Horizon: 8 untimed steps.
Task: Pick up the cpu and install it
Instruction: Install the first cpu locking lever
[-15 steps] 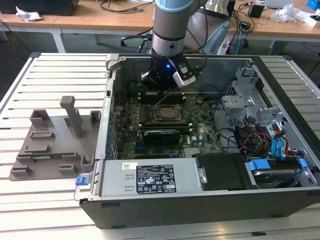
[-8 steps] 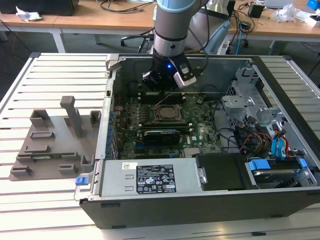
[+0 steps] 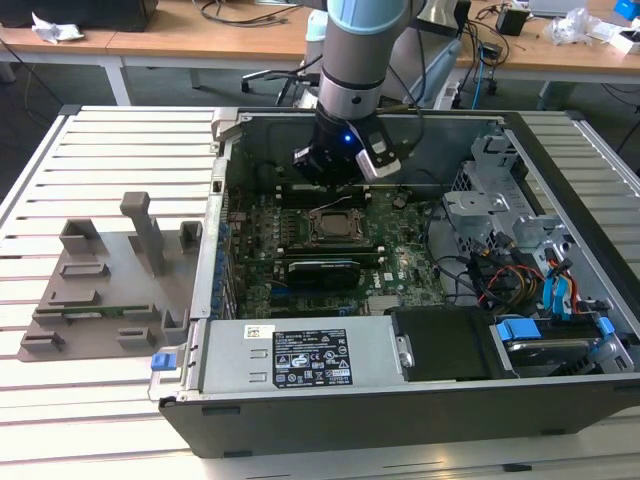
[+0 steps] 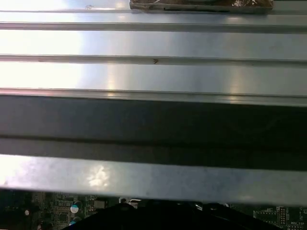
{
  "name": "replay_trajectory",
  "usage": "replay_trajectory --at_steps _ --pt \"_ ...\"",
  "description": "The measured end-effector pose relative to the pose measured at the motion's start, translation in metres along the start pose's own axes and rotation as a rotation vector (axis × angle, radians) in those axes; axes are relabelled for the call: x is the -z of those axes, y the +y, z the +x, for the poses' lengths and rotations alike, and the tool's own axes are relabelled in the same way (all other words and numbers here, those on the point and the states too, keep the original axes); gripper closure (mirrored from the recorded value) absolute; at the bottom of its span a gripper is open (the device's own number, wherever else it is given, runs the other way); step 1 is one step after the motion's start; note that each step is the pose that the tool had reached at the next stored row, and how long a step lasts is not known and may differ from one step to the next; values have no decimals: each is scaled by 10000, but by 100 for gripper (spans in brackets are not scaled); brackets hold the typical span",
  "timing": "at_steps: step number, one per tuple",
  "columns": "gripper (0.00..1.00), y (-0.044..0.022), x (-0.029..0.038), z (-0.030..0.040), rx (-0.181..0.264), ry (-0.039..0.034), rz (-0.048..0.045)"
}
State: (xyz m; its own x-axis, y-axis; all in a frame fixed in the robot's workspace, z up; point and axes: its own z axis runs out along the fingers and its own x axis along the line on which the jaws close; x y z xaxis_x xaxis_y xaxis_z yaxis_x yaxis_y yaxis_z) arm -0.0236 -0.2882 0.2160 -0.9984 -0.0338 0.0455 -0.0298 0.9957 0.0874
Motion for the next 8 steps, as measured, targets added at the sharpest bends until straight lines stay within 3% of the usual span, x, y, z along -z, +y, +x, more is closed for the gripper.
replay_trajectory --at_steps 3,8 --pt "89 -7 -52 -76 -25 64 -5" --pt "89 -13 -84 -151 -49 108 -5"
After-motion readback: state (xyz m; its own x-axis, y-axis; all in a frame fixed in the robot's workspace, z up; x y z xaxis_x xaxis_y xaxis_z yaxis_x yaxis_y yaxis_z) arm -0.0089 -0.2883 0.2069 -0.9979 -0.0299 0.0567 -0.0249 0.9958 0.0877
